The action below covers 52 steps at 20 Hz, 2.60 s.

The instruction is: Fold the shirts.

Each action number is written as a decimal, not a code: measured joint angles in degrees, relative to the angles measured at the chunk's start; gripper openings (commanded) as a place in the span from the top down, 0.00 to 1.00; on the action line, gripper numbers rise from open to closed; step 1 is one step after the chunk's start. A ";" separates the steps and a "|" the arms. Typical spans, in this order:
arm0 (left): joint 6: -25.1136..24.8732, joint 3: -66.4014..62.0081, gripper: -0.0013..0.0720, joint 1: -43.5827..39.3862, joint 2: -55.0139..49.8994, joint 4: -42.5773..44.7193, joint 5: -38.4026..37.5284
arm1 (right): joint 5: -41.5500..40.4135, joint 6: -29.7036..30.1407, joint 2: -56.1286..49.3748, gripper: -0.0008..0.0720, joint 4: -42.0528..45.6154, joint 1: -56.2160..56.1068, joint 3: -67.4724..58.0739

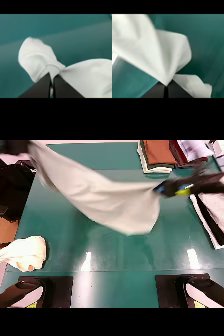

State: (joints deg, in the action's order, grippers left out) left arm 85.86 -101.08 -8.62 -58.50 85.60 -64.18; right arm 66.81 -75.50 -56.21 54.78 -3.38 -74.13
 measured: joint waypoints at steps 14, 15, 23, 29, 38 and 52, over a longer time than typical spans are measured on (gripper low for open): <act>-0.26 2.05 0.95 -0.07 11.76 -5.03 -3.41 | 16.79 -3.52 1.79 0.97 1.92 18.62 -29.18; -0.48 4.92 0.95 -0.07 9.57 -5.09 -3.63 | 17.20 -4.04 -0.44 0.97 3.02 17.11 -28.28; -1.53 20.04 0.44 0.00 -15.61 -4.61 7.28 | 14.82 -7.26 -24.55 0.47 12.57 6.93 -15.39; 0.44 17.40 0.44 5.53 -22.12 -5.03 4.55 | 15.43 -7.48 -34.38 0.37 13.18 6.21 -23.23; -2.60 44.72 0.44 17.44 -11.67 -14.84 -3.41 | 13.66 -5.25 -22.86 0.37 12.22 2.51 -11.41; -8.55 61.86 0.95 10.95 -9.29 -33.62 10.43 | 9.62 -4.98 -11.76 0.37 12.28 2.67 -0.70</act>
State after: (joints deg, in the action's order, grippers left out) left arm 77.32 -39.22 2.33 -67.79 51.99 -53.76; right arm 76.42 -80.49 -67.96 67.07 -0.71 -74.83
